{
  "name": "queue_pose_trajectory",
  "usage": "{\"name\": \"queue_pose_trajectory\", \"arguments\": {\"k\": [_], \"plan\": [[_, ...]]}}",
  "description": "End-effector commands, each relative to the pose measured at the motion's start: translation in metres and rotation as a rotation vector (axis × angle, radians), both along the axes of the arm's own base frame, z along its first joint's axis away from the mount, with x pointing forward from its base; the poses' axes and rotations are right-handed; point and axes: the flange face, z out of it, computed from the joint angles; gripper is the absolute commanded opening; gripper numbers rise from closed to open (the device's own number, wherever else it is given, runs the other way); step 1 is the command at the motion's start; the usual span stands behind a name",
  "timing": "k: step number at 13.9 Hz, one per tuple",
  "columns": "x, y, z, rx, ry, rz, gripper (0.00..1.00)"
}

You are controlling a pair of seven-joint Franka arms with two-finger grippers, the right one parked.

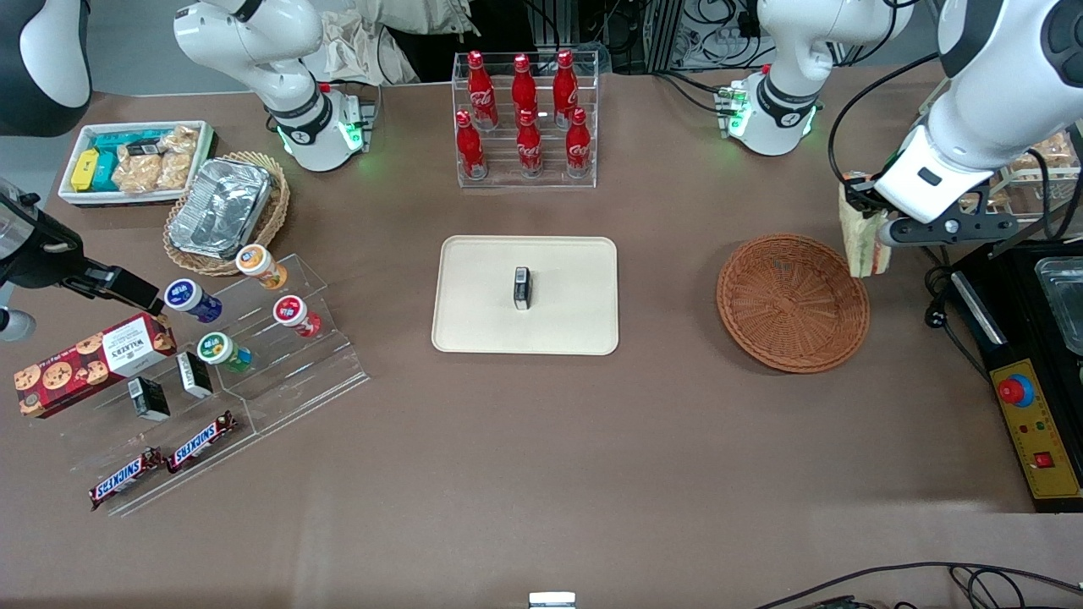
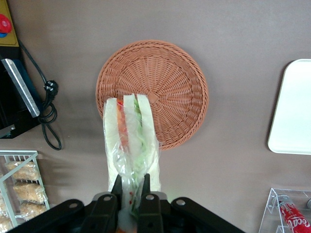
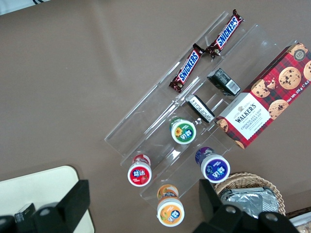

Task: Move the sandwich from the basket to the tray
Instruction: 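Lift the sandwich out of the basket and carry it toward the tray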

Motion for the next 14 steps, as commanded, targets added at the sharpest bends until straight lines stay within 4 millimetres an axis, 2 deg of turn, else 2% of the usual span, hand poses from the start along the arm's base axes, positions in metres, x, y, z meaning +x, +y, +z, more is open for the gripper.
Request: {"name": "queue_pose_trajectory", "arguments": {"k": [1,2,3,5,7,11,13,14], "plan": [[-0.005,-0.030,0.005,-0.045,0.022,-0.014,0.00],[-0.009,-0.043,0.002,-0.031,0.023,0.015,0.00],[-0.013,-0.064,0.000,-0.017,0.019,0.011,0.00],[-0.019,-0.090,-0.003,-0.011,0.011,0.015,0.00],[-0.023,-0.125,-0.015,-0.026,0.011,0.024,0.00],[-0.033,-0.199,-0.052,-0.024,-0.001,-0.073,0.00],[-0.037,-0.235,-0.071,-0.017,-0.045,0.019,0.00],[-0.032,-0.243,-0.081,-0.030,-0.059,0.054,0.00]]}}
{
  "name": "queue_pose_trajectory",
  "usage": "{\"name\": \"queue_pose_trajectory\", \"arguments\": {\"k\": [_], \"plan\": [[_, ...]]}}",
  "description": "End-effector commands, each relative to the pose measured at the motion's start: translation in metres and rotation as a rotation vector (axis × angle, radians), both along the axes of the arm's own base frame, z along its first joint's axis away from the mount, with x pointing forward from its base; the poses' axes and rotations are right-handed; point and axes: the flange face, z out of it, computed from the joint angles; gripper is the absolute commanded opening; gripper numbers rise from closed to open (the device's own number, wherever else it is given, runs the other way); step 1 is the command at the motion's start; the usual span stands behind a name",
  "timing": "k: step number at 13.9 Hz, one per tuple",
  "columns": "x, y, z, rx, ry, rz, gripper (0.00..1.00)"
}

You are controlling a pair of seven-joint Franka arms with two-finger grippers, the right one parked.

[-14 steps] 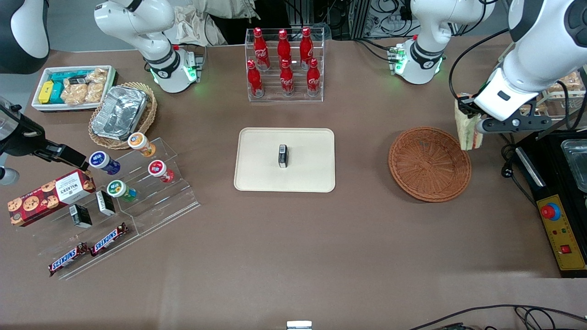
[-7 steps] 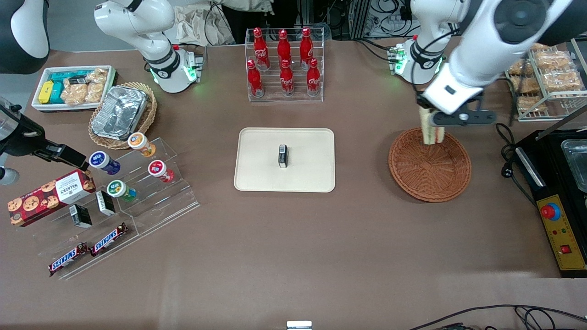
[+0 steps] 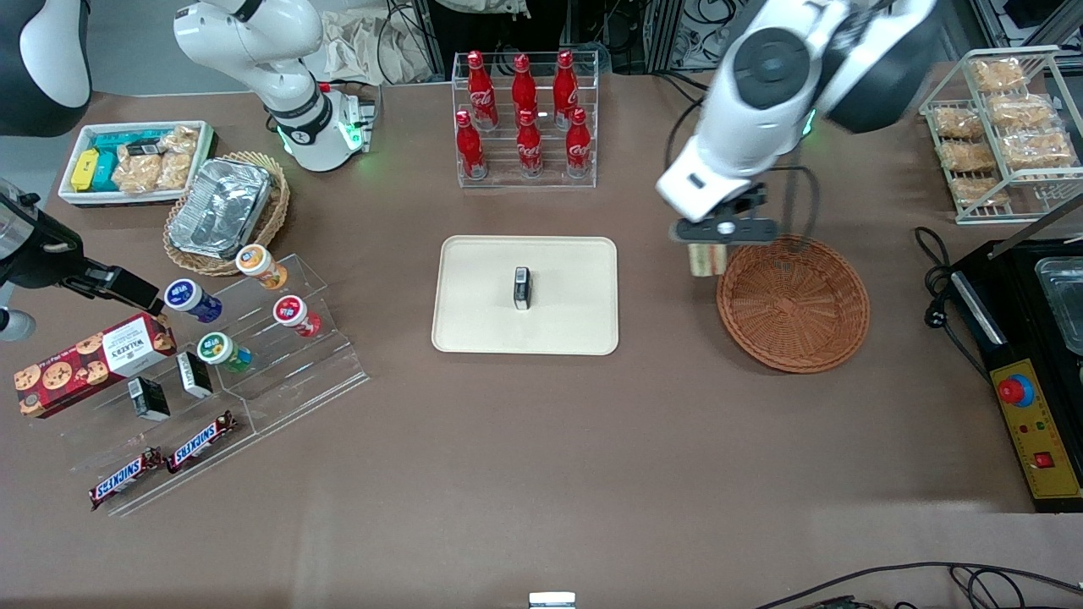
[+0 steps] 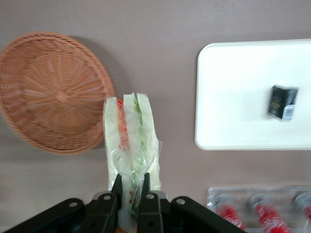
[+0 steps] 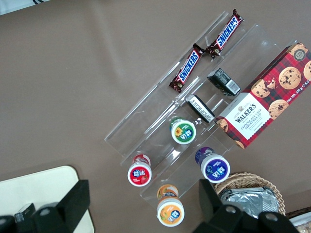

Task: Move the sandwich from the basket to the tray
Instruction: 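Lower the sandwich onto the cream tray beside the black box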

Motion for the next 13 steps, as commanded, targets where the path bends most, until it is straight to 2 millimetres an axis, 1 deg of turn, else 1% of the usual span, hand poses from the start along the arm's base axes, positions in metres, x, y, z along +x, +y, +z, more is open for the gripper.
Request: {"name": "queue_pose_trajectory", "arguments": {"k": [1,2,5,6,7,8,10,11,12,13], "plan": [[0.008,-0.033,-0.025,-0.022,-0.036,0.063,0.00],[0.005,-0.053,-0.039,-0.039,-0.044,0.053,0.00],[0.013,-0.078,-0.081,-0.084,-0.060,0.039,0.00],[0.008,-0.091,-0.092,-0.100,-0.070,0.021,0.00],[0.000,-0.103,-0.103,-0.117,-0.089,0.002,0.00],[-0.007,-0.110,-0.120,-0.135,-0.108,-0.008,0.00],[-0.010,-0.125,-0.154,-0.141,-0.103,0.005,0.00],[-0.012,-0.130,-0.167,-0.146,-0.103,0.000,0.00],[-0.014,-0.134,-0.180,-0.145,-0.094,-0.004,0.00],[-0.014,-0.133,-0.196,-0.131,-0.078,-0.005,0.00]]}}
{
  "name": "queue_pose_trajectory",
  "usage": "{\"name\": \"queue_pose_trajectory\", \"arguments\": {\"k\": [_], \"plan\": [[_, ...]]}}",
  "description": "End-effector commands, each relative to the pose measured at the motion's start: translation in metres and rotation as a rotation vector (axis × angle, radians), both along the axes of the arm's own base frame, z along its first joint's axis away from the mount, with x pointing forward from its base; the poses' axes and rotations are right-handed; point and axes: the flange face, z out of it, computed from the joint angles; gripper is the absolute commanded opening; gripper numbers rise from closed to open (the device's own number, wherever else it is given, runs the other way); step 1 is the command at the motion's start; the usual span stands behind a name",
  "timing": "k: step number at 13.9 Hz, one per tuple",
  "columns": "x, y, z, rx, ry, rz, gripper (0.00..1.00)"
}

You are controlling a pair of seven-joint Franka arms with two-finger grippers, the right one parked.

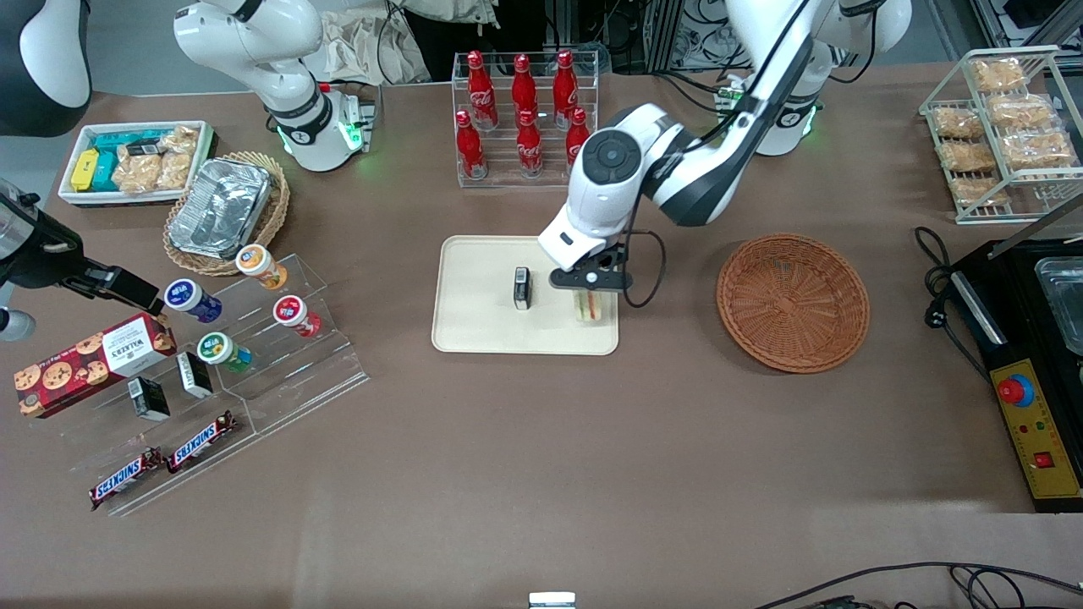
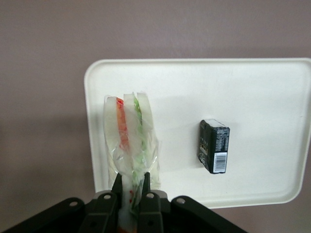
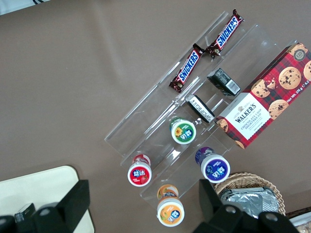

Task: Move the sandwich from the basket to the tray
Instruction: 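Lower the sandwich onto the cream tray beside the black box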

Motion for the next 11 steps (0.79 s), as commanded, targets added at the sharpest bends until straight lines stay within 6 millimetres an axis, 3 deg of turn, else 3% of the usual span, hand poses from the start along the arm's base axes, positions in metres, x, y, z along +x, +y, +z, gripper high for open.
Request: {"name": "queue_pose_trajectory", "arguments": {"k": [1,7,9,10,11], "plan": [[0.002,-0.002,-0.030,0.021,0.009,0.007,0.00],[-0.002,0.007,-0.051,0.084,-0.017,-0.044,0.02],[-0.002,0.007,-0.049,0.086,-0.019,-0.027,0.71],[-0.001,0.007,-0.048,0.085,-0.020,-0.024,0.99],[0.000,0.007,-0.045,0.082,-0.025,-0.017,0.99]]}}
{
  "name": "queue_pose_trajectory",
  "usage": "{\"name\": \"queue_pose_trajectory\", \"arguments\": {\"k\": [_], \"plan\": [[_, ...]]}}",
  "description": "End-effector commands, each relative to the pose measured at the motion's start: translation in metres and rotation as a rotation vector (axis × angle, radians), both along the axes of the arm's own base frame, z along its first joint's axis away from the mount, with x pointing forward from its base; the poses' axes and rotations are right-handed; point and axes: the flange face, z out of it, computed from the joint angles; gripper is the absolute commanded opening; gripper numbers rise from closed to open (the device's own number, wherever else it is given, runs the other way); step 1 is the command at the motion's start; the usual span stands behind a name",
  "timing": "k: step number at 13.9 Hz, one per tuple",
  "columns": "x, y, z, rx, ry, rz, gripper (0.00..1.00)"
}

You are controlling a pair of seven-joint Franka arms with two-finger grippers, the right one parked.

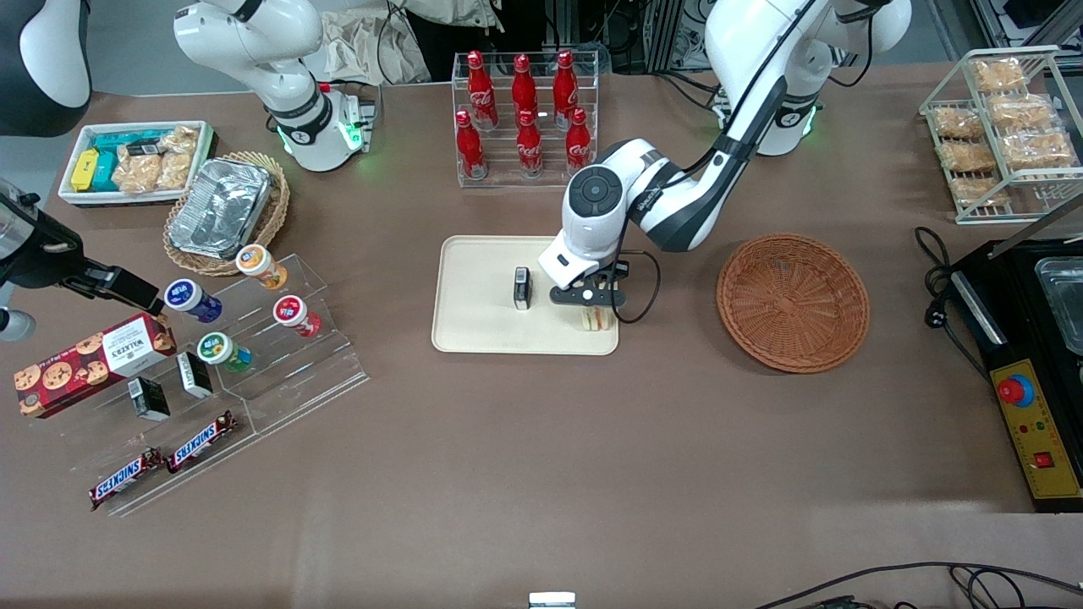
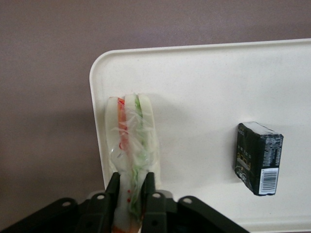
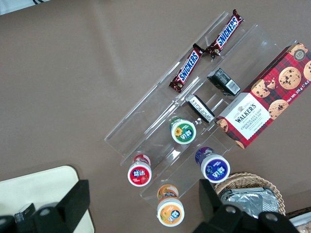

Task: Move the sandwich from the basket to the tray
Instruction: 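Open the left gripper to release the sandwich and lift away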

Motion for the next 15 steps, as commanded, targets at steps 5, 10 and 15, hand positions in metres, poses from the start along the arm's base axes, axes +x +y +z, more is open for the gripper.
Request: {"name": "queue_pose_trajectory", "arguments": {"k": [5,10,15], "plan": [[0.010,0.021,0.069,0.047,-0.024,0.063,0.99],[0.042,0.097,0.153,0.152,-0.085,0.136,0.99],[0.089,0.235,0.218,0.201,-0.110,0.122,0.99]]}}
